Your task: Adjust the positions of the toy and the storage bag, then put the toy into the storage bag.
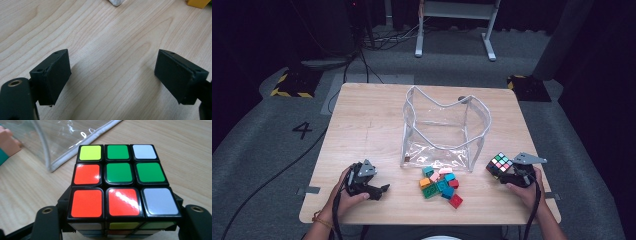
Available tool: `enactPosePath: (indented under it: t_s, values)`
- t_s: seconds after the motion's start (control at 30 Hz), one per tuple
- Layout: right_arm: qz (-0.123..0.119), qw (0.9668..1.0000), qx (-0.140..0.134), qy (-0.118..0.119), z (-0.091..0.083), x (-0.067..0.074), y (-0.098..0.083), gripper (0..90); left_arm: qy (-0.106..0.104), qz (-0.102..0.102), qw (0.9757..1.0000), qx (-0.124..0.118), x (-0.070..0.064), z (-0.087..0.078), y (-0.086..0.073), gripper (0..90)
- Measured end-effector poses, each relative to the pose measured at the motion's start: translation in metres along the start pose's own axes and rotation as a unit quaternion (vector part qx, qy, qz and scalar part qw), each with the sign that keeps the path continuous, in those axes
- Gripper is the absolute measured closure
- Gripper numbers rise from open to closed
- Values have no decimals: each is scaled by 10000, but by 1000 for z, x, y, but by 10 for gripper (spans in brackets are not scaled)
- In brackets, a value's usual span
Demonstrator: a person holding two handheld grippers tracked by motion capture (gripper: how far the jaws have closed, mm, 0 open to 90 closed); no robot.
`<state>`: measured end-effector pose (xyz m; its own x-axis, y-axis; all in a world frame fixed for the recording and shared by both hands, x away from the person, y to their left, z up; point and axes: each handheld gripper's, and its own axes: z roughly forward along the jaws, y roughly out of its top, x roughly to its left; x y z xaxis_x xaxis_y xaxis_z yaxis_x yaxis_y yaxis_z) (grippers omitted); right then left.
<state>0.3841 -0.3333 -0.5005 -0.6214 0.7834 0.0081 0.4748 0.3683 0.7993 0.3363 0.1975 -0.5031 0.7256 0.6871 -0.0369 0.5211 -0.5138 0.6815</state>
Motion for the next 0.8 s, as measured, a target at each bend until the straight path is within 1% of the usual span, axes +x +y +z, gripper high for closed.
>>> enactPosePath:
  t_s: [0.07, 0.1, 0.17, 0.2, 0.23, 0.27, 0.3, 0.33, 0.37, 0.5, 0.67, 0.73, 0.77, 0.8]
  values:
    - [16, 10000, -3, -50, 3, -4, 2, 331, -1, -4, 10000, -4, 0, 0, 0, 137]
    - [75, 10000, 6, -39, 4, -4, 3, 331, -1, -2, 10000, -4, 0, 0, 0, 137]
    - [101, 9999, 21, -48, 7, -8, 5, 329, -4, -10, 10000, -4, 0, 0, 0, 136]
    - [67, 9999, 60, -56, 8, -10, 6, 328, -4, -11, 10000, -4, 0, 0, 0, 135]
    - [113, 9999, 41, -45, 9, -10, 7, 328, -4, -17, 10000, -6, 0, 0, 0, 134]
    - [69, 9999, 78, -48, 10, -12, 8, 327, -7, -28, 10000, -4, 0, 0, 0, 134]
    - [135, 9999, 60, -27, 11, -12, 8, 326, -13, -38, 10000, -3, 0, 0, -1, 134]
    - [99, 9999, 88, -36, 12, -13, 9, 325, 41, 48, 10000, -4, 1, -1, 0, 134]
    - [188, 9998, 96, -27, 13, -12, 9, 326, 22, 12, 10000, 8, 1, -1, -1, 134]
    - [87, 9998, 149, -71, 13, -13, 10, 329, 14, 6, 10000, -6, 1, -2, -2, 134]
    - [97, 9998, 131, -78, 13, -13, 10, 332, 24, 6, 10000, -5, 2, -2, -2, 134]
    - [195, 9998, 87, -43, 13, -13, 9, 332, 24, 6, 10000, -4, 2, -2, -2, 134]
    - [113, 9999, 103, -51, 12, -14, 9, 333, 23, 6, 10000, -3, 2, -2, -2, 134]
    - [139, 9999, 92, -39, 12, -14, 9, 333, 22, 6, 10000, -3, 2, -2, -2, 134]
